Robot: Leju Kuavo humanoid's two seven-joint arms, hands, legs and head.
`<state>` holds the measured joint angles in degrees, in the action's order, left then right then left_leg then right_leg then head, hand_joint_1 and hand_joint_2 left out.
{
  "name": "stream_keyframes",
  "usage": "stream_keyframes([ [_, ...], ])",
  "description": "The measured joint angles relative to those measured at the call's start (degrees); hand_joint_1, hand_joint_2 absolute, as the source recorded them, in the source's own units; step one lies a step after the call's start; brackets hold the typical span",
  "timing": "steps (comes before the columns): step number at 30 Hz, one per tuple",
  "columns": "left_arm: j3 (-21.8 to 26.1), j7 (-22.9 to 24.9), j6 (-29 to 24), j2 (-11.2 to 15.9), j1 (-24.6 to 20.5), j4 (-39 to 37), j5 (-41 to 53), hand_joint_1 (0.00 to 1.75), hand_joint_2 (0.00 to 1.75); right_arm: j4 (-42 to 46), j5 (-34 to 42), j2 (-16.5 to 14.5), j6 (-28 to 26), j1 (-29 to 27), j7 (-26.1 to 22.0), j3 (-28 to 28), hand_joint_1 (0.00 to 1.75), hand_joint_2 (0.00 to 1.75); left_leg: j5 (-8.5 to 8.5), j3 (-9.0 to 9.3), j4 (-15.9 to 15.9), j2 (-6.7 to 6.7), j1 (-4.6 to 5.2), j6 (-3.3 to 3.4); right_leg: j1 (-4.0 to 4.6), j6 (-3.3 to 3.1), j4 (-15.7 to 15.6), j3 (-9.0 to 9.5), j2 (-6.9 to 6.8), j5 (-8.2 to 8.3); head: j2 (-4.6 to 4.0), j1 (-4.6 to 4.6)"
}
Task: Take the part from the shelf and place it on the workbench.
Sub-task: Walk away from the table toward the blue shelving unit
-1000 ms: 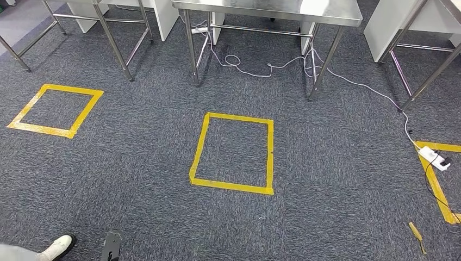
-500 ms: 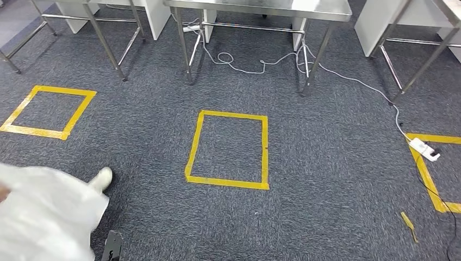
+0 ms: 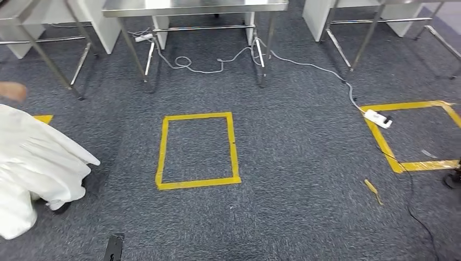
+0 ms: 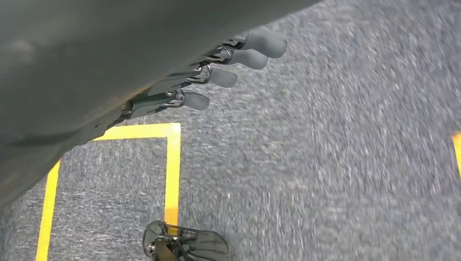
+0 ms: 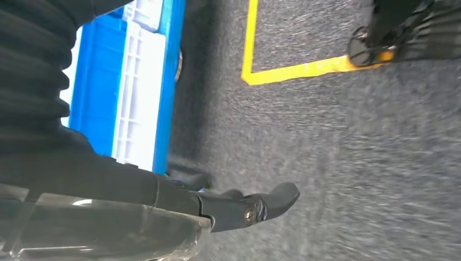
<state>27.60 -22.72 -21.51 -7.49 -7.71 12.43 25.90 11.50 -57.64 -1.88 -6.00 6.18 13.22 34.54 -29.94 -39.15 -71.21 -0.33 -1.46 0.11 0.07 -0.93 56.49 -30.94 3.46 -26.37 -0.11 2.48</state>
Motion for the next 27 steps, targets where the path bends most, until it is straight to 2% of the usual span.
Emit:
stream_keyframes([
  [2, 0.0, 0.2, 0.1, 0.1, 0.0, 0.0, 0.0, 0.00, 0.00, 0.0, 0.0, -0.1, 0.1, -0.1, 0.0, 0.1, 0.00, 1.75, 3.26, 3.84, 7.4, -2.37, 0.43, 1.90, 0.43, 0.07, 0.0, 0.10, 1.57, 0.05, 0.00, -0.26],
  [4, 0.0, 0.3, 0.3, 0.2, 0.0, 0.0, 0.0, 0.00, 0.00, 0.0, 0.0, -0.2, 0.1, 0.1, 0.0, 0.2, 0.00, 1.75, 4.35, 5.78, 11.3, -4.32, 0.75, 3.29, 0.16, 0.33, 0.0, -0.16, 2.86, 0.22, 0.00, -0.53],
  [5, 0.0, 0.4, 0.4, 0.3, 0.0, 0.0, 0.0, 0.00, 0.00, -0.1, 0.0, -0.2, 0.2, 0.1, 0.0, 0.3, 0.00, 1.75, 4.33, 5.94, 11.6, -4.30, 0.89, 3.55, -0.09, 0.61, -0.1, -0.39, 3.44, 0.39, 0.00, -0.57],
  [6, 0.0, 0.5, 0.4, 0.2, -0.1, 0.0, 0.0, 0.00, 0.00, -0.1, 0.0, -0.1, 0.2, 0.1, 0.0, 0.3, 0.00, 1.75, 4.60, 6.19, 12.3, -3.68, 1.02, 3.71, -0.13, 0.91, -0.3, -0.55, 4.01, 0.59, 0.00, -0.35],
  [7, 0.0, 0.5, 0.4, 0.2, -0.2, 0.0, 0.0, 0.00, 0.00, -0.1, 0.0, 0.0, 0.1, -0.1, 0.0, 0.4, 0.00, 1.75, 5.01, 6.63, 13.3, -2.95, 0.93, 3.71, -0.02, 1.12, -0.3, -0.78, 3.54, 0.65, 0.00, -0.18],
  [9, 0.0, 0.5, 0.5, 0.1, -0.3, 0.0, 0.0, 0.00, 0.00, -0.1, -0.1, 0.2, 0.1, -0.1, 0.1, 0.4, 0.00, 1.75, 5.91, 7.57, 15.4, -1.45, 0.64, 3.71, 0.32, 1.12, 1.7, -2.22, 0.57, -0.44, 0.00, -0.42],
  [10, 0.0, 0.5, 0.5, 0.0, -0.3, 0.0, 0.0, 0.00, 0.00, -0.2, -0.1, 0.3, 0.2, -0.1, 0.1, 0.4, 0.00, 1.75, 6.20, 7.77, 16.0, -0.65, 0.55, 3.60, 0.13, 0.98, 4.5, -3.77, -1.25, -1.72, 0.00, -0.59],
  [11, 0.0, 0.6, 0.5, 0.0, -0.2, 0.0, -0.1, 0.00, 0.00, -0.2, -0.1, 0.4, 0.2, 0.1, 0.1, 0.4, 0.00, 1.75, 6.27, 7.73, 16.2, 0.19, 0.56, 3.63, -0.13, 1.03, 8.2, -5.83, -2.24, -3.25, 0.00, -0.75],
  [13, 0.0, 0.6, 0.5, -0.1, -0.2, 0.0, -0.1, 0.00, 0.00, -0.2, -0.2, 0.5, 0.4, 0.2, 0.1, 0.4, 0.00, 1.75, 6.30, 7.44, 16.1, 1.96, 0.48, 3.37, -0.95, 1.77, 14.2, -9.11, -2.76, -5.13, 0.00, -0.85],
  [14, 0.0, 0.6, 0.6, -0.2, -0.2, 0.0, -0.1, 0.00, 0.00, -0.2, -0.2, 0.5, 0.5, 0.1, 0.2, 0.4, 0.00, 1.75, 6.30, 7.34, 16.1, 2.79, 0.37, 3.12, -1.42, 2.52, 14.5, -9.19, -2.98, -4.86, 0.00, -0.85],
  [15, 0.0, 0.6, 0.6, -0.2, -0.2, 0.0, -0.1, 0.00, 0.00, -0.2, -0.2, 0.6, 0.6, 0.0, 0.2, 0.4, 0.00, 1.75, 6.27, 7.30, 16.1, 3.49, 0.20, 2.77, -1.83, 3.38, 12.3, -7.98, -3.39, -3.78, 0.00, -0.87],
  [16, 0.0, 0.6, 0.6, -0.2, -0.2, 0.0, -0.2, 0.00, 0.00, -0.2, -0.3, 0.7, 0.7, 0.0, 0.2, 0.4, 0.00, 1.75, 6.17, 7.28, 15.9, 4.22, 0.03, 2.30, -2.22, 4.29, 8.0, -5.50, -4.44, -2.20, 0.00, -0.87],
  [17, 0.0, 0.6, 0.7, -0.2, -0.2, 0.0, -0.2, 0.00, 0.00, -0.2, -0.3, 0.7, 0.8, 0.1, 0.2, 0.4, 0.00, 1.75, 6.00, 7.27, 15.6, 4.92, -0.02, 1.74, -2.41, 4.83, 3.9, -3.16, -5.96, -0.88, 0.00, -0.89],
  [18, 0.0, 0.7, 0.8, -0.2, -0.2, 0.0, -0.2, 0.00, 0.00, -0.1, -0.3, 0.7, 1.0, 0.2, 0.2, 0.4, 0.00, 1.75, 5.78, 7.29, 15.3, 5.56, 0.01, 1.14, -2.29, 4.94, 0.8, -1.45, -7.14, 0.07, 0.00, -0.90],
  [19, 0.0, 0.7, 1.1, -0.2, -0.2, 0.0, -0.2, 0.00, 0.00, -0.1, -0.3, 0.7, 1.2, 0.4, 0.2, 0.4, 0.00, 1.75, 5.57, 7.38, 15.1, 6.20, 0.08, 0.57, -2.13, 4.68, -1.1, -0.45, -7.92, 0.62, 0.00, -0.85],
  [20, 0.0, 0.8, 1.6, -0.2, -0.3, 0.0, -0.2, 0.00, 0.00, -0.1, -0.3, 0.7, 1.6, 0.4, 0.2, 0.4, 0.00, 1.75, 5.47, 7.54, 15.0, 6.80, 0.14, 0.10, -1.86, 4.14, -1.2, -0.62, -7.88, 0.71, 0.00, -0.80],
  [21, 0.0, 1.2, 2.3, -0.2, -0.3, 0.0, -0.2, 0.00, 0.00, -0.1, -0.3, 0.8, 2.1, 0.4, 0.3, 0.4, 0.00, 1.75, 5.44, 7.75, 15.0, 7.44, 0.08, -0.29, -1.66, 3.65, -1.2, -0.90, -7.13, 0.88, 0.00, -0.73],
  [22, 0.0, 1.8, 3.4, -0.3, -0.4, 0.0, -0.2, 0.00, 0.00, -0.2, -0.3, 0.9, 2.6, 0.3, 0.4, 0.5, 0.00, 1.75, 5.30, 7.87, 15.0, 7.66, -0.13, -0.69, -1.95, 3.13, -1.2, -1.00, -6.38, 1.06, 0.00, -0.67],
  [23, 0.0, 2.6, 4.7, -0.3, -0.4, 0.0, -0.2, 0.00, 0.00, -0.2, -0.3, 0.9, 3.3, 0.2, 0.5, 0.5, 0.00, 1.75, 4.66, 7.76, 14.5, 6.90, -0.38, -1.04, -2.18, 2.66, -1.3, -1.09, -5.68, 1.27, 0.00, -0.59],
  [24, 0.0, 3.6, 6.2, -0.3, -0.4, 0.0, -0.2, 0.00, 0.00, -0.2, -0.4, 1.0, 3.9, 0.2, 0.7, 0.5, 0.00, 1.75, 3.21, 7.19, 12.9, 5.40, -0.59, -1.27, -2.42, 2.11, -1.3, -1.10, -5.01, 1.53, 0.00, -0.50],
  [25, 0.0, 4.7, 7.6, -0.2, -0.4, 0.0, -0.1, 0.00, 0.00, -0.2, -0.4, 1.0, 4.4, 0.1, 0.8, 0.5, 0.00, 1.75, 1.01, 6.01, 9.8, 3.44, -0.74, -1.37, -2.60, 1.63, -1.4, -1.07, -4.33, 1.80, 0.00, -0.37],
  [26, 0.0, 5.9, 8.8, -0.1, -0.3, 0.0, 0.0, 0.00, 0.00, -0.2, -0.4, 0.9, 4.8, 0.1, 0.9, 0.5, 0.00, 1.75, -1.56, 4.34, 5.7, 1.66, -0.74, -1.28, -2.41, 1.28, -1.4, -1.24, -3.63, 1.99, 0.00, -0.27],
  [27, 0.0, 6.9, 9.7, 0.0, -0.1, -0.1, 0.1, 0.00, 0.00, -0.2, -0.4, 0.9, 5.1, 0.1, 1.0, 0.6, 0.00, 1.75, -3.80, 2.53, 1.3, 0.67, -0.70, -1.13, -2.19, 0.99, -1.3, -1.44, -2.88, 2.16, 0.00, -0.23],
])
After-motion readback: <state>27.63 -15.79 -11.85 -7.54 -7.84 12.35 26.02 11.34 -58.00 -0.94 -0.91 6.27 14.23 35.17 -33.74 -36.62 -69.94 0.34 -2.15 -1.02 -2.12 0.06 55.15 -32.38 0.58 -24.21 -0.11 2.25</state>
